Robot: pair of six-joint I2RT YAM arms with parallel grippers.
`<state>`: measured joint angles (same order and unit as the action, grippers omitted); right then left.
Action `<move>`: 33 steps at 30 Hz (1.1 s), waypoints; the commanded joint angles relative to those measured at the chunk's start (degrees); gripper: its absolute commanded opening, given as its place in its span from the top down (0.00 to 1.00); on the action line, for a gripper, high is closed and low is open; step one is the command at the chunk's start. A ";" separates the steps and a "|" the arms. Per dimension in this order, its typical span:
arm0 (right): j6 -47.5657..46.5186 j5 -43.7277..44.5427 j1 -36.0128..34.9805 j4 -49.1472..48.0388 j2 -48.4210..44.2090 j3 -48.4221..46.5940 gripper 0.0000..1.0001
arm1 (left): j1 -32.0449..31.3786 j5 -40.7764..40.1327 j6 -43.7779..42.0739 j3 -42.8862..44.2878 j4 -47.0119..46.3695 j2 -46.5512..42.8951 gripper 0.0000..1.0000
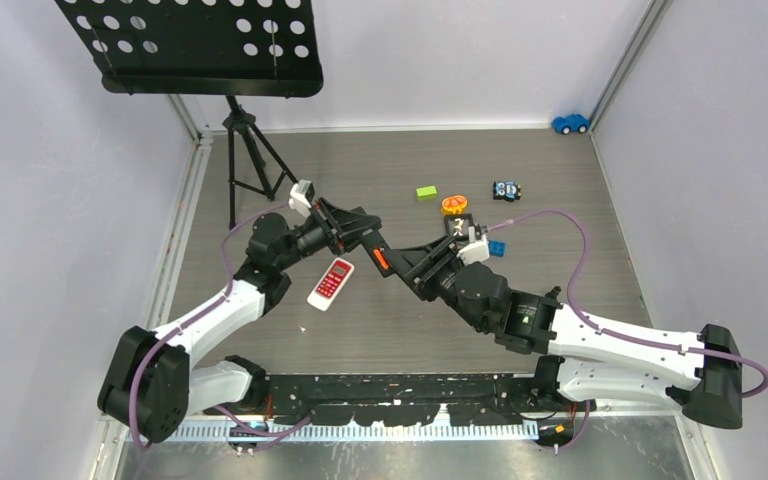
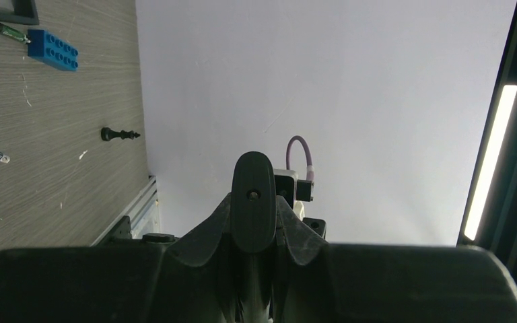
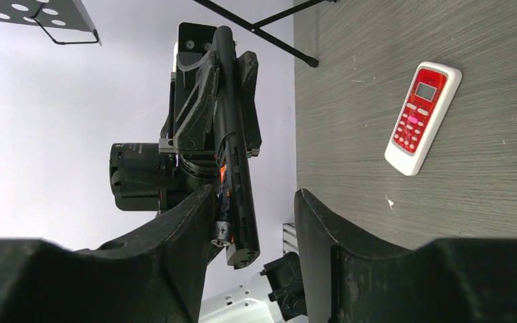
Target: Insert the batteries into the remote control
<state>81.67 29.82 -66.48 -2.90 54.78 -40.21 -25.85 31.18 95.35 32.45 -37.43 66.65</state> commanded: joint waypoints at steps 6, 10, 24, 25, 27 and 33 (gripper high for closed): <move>2.18 -0.35 1.29 1.72 3.10 -2.43 0.54 | -0.04 2.23 1.52 0.22 -2.62 -3.15 1.00; 1.63 -1.03 1.70 -1.28 4.19 -1.69 0.58 | -0.08 3.04 3.03 0.07 -2.67 -4.01 1.00; -2.76 -3.06 2.32 -11.59 6.84 0.50 0.79 | -0.08 3.45 8.07 -1.32 -4.85 -5.22 1.00; -2.96 -3.13 2.36 -11.93 7.05 0.56 0.79 | -0.08 3.36 8.24 -1.34 -5.01 -5.22 1.00; -3.28 -3.31 2.43 -12.46 7.49 0.58 0.80 | -0.08 3.36 8.35 -1.37 -5.06 -5.30 1.00; -4.56 -4.68 3.01 -13.66 5.77 1.56 0.67 | 0.04 2.79 5.14 -1.45 -3.29 -5.37 1.00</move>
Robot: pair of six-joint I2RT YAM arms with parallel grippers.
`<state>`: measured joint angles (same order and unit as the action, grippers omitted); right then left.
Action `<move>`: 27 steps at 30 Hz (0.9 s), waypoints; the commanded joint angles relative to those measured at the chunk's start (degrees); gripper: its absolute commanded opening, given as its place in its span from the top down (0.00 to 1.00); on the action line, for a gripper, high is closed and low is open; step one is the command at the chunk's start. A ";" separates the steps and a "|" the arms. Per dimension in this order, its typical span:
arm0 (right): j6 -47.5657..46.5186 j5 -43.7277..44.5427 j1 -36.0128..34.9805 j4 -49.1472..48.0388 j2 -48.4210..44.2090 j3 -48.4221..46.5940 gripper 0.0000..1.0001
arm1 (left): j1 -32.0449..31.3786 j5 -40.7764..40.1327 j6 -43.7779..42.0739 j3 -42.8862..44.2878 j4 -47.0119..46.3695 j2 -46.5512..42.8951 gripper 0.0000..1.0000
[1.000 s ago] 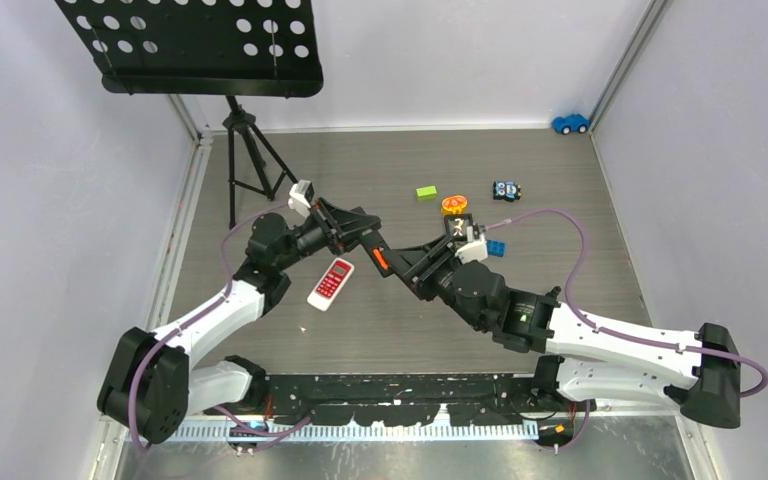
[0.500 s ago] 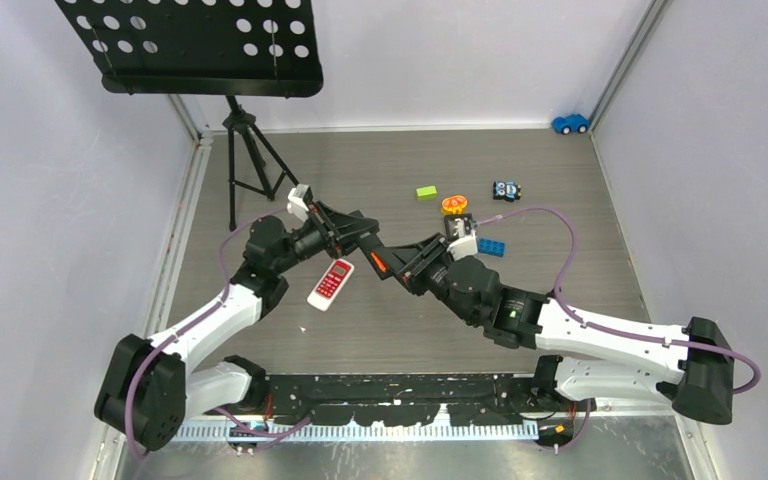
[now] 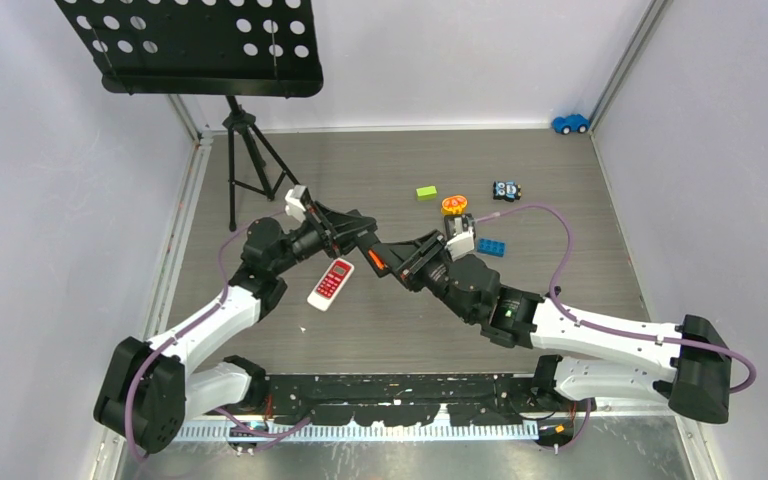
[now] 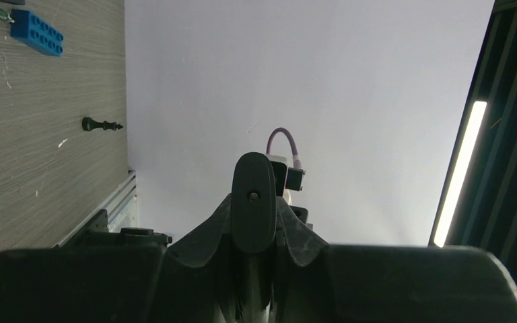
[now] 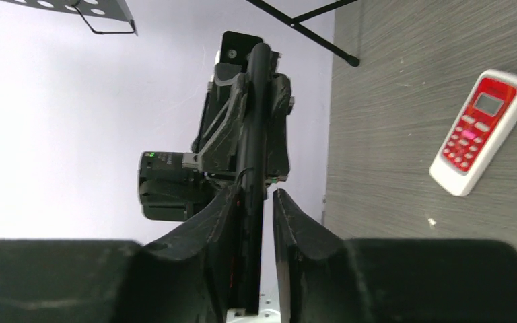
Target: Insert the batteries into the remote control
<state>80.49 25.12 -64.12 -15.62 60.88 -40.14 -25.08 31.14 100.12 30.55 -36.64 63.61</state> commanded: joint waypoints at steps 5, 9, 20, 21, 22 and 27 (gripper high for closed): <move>-8.88 -2.13 1.03 -3.07 -6.18 4.70 0.26 | 0.38 4.37 -8.35 1.24 0.25 -1.69 1.00; -16.91 -8.27 1.60 -2.21 -10.15 5.12 0.21 | 1.20 8.16 -16.97 2.51 3.51 -0.84 1.00; -32.60 -19.38 2.42 12.82 -10.81 0.42 0.34 | 1.53 18.88 -32.24 7.61 8.09 -1.85 1.00; -33.86 -20.96 2.42 12.16 -10.08 0.07 0.38 | 1.53 19.23 -32.62 7.84 8.43 -2.02 1.00; -34.46 -22.46 2.43 11.66 -9.27 -0.24 0.40 | 1.57 19.47 -32.81 7.86 8.46 -2.08 1.00; -36.06 -26.52 2.43 13.95 -4.26 -4.49 0.54 | 1.53 19.70 -32.61 7.66 7.81 -2.06 1.00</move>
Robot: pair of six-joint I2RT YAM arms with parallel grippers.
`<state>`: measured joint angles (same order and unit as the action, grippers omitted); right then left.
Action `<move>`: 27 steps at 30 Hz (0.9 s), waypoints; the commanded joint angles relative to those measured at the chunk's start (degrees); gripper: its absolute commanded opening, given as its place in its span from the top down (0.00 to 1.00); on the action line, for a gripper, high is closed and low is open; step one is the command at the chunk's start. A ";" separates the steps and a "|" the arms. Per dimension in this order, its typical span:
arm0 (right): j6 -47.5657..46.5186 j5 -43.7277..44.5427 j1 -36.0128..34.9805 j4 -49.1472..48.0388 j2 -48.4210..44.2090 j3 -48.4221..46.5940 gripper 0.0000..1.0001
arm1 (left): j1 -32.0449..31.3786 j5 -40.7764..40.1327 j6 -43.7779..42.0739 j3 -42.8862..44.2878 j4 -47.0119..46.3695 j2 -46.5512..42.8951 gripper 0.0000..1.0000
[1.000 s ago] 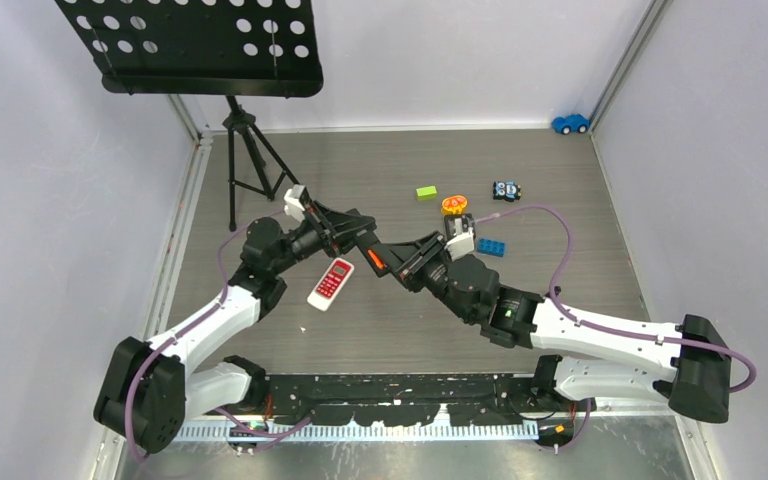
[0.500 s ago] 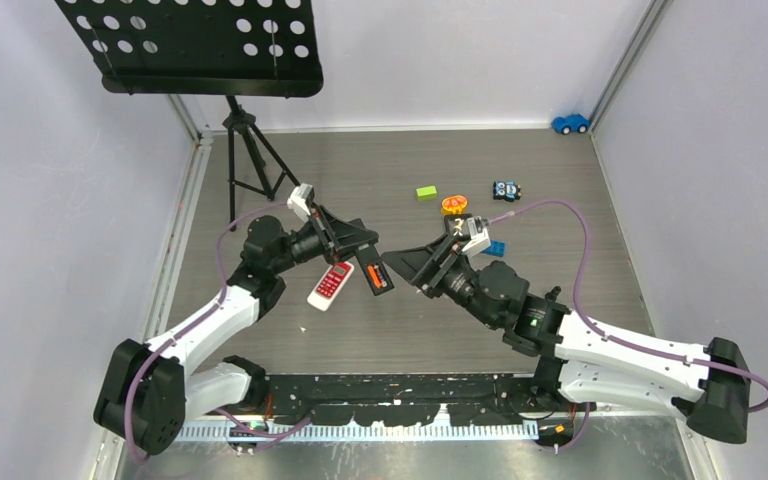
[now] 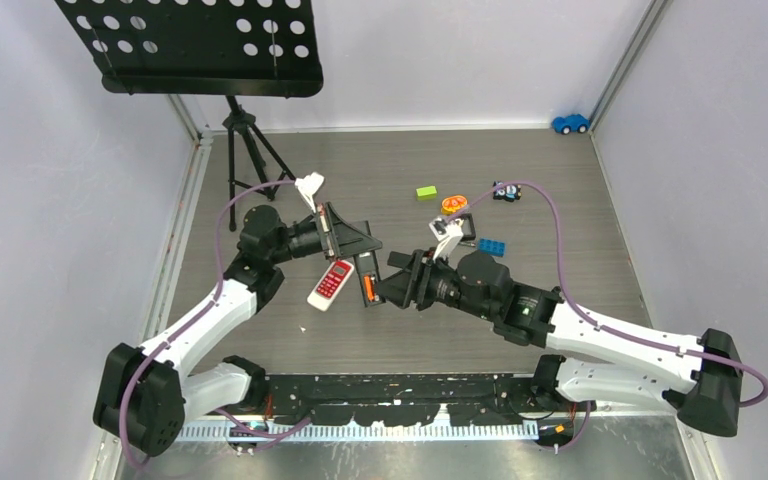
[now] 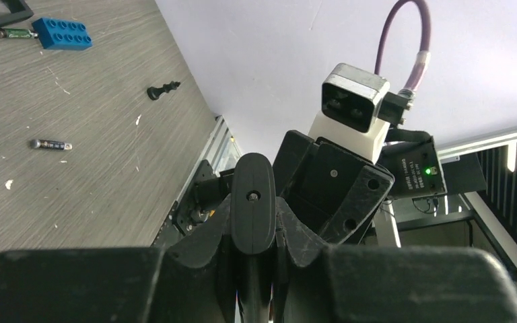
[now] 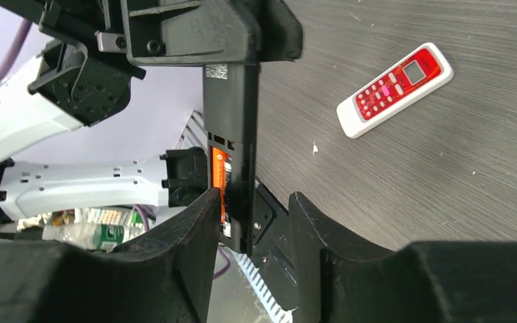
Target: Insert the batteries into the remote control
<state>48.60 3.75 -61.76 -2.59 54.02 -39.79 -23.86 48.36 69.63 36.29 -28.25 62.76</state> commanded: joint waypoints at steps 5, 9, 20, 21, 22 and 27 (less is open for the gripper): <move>-2.79 1.13 0.06 4.60 5.12 -6.34 0.70 | 0.26 2.76 -1.75 1.60 -1.16 -1.26 1.00; -2.10 3.35 0.21 7.16 6.22 -7.18 0.79 | 0.31 2.51 -1.53 1.25 -1.13 -1.59 1.00; -5.95 2.69 3.59 12.54 2.98 -9.02 0.29 | 3.33 -10.77 -13.96 0.47 20.92 -5.11 1.00; -7.13 2.93 4.42 14.25 2.99 -9.46 0.29 | 3.93 -12.59 -15.00 0.15 23.03 -5.35 1.00; -9.23 2.95 5.50 16.01 3.33 -9.89 0.29 | 4.50 -14.48 -15.83 -0.23 24.80 -5.69 1.00; -19.18 5.11 13.87 26.72 10.05 -14.52 0.13 | 6.36 -20.81 -17.43 -3.22 26.65 -8.09 1.00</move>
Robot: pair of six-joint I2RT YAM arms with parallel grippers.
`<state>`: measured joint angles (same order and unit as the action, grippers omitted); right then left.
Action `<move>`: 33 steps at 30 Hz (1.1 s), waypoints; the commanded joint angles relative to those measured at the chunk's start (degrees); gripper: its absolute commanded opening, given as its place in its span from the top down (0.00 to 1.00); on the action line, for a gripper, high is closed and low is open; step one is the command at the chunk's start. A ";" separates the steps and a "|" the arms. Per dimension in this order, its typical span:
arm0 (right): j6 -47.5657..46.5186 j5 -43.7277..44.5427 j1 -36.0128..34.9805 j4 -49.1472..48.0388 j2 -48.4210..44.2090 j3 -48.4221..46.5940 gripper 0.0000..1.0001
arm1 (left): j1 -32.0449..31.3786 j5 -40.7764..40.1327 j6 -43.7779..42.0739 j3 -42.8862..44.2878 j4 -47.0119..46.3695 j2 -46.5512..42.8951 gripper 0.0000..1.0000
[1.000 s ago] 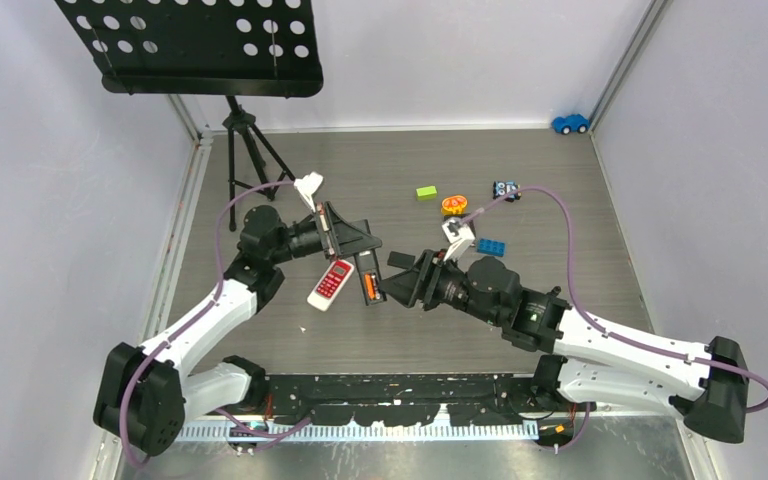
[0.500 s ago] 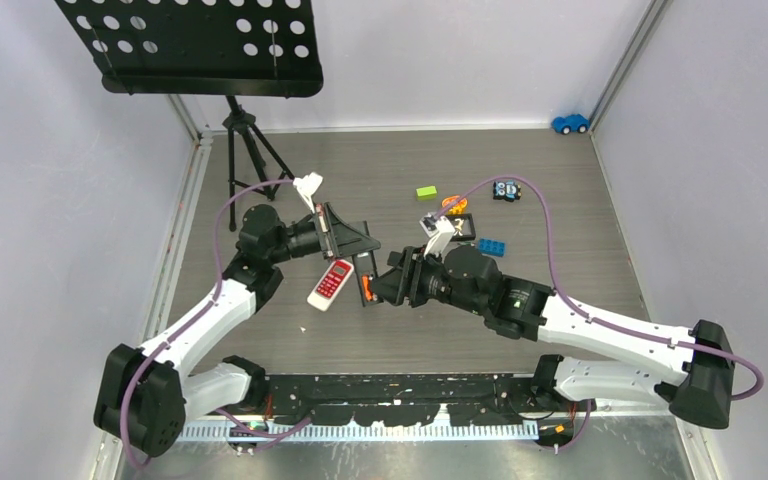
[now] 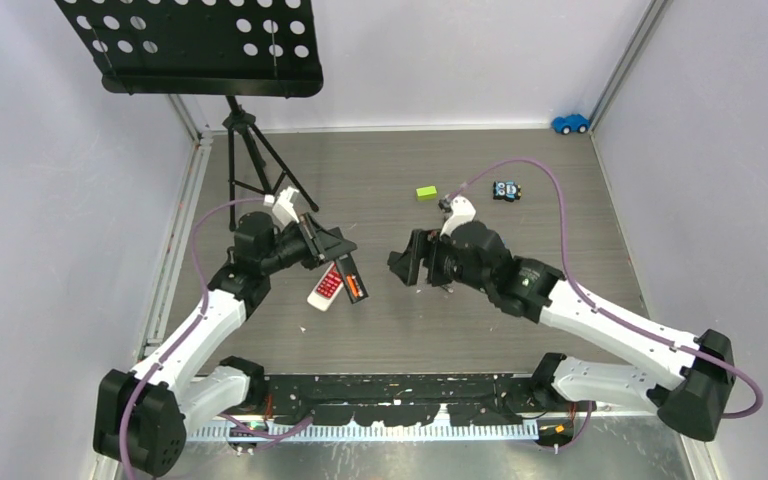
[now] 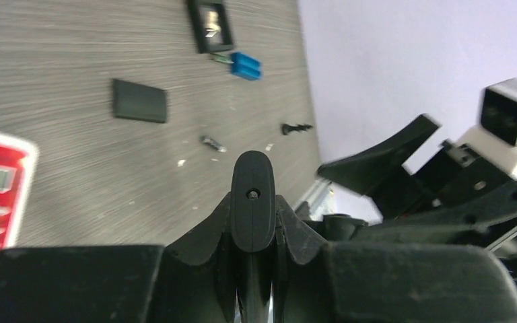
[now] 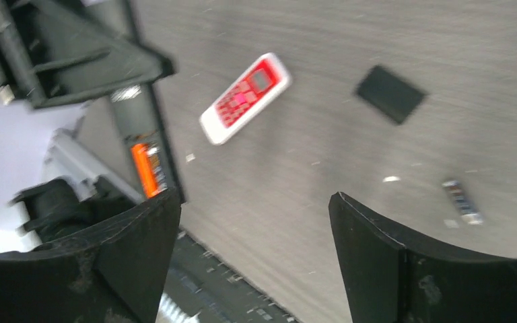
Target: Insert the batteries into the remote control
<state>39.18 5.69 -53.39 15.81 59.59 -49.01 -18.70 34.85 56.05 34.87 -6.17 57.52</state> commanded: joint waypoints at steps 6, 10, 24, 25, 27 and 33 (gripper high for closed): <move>-26.02 2.06 11.64 7.96 20.05 -10.65 0.11 | 1.91 -11.24 -6.12 -1.75 8.01 -5.39 1.00; -38.24 2.34 11.94 9.70 31.87 -16.65 0.07 | 1.91 -10.96 -6.61 -0.77 8.45 -5.06 1.00; -57.38 -8.09 13.29 19.88 50.67 -29.77 0.14 | 2.85 -8.66 -7.60 1.76 9.46 -3.22 1.00; -58.44 -9.09 13.61 20.34 50.97 -30.19 0.14 | 2.94 -8.51 -7.70 2.08 9.73 -3.08 1.00; -58.57 -9.89 13.91 21.15 52.10 -31.25 0.15 | 3.20 -8.42 -7.71 2.84 11.05 -3.01 1.00; -60.17 -9.27 14.09 24.53 57.01 -35.05 0.20 | 3.41 -10.43 -9.94 4.15 16.26 -7.15 1.00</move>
<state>-18.00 -2.81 -39.62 38.22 114.17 -80.82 -15.68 25.02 48.53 36.21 7.25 53.98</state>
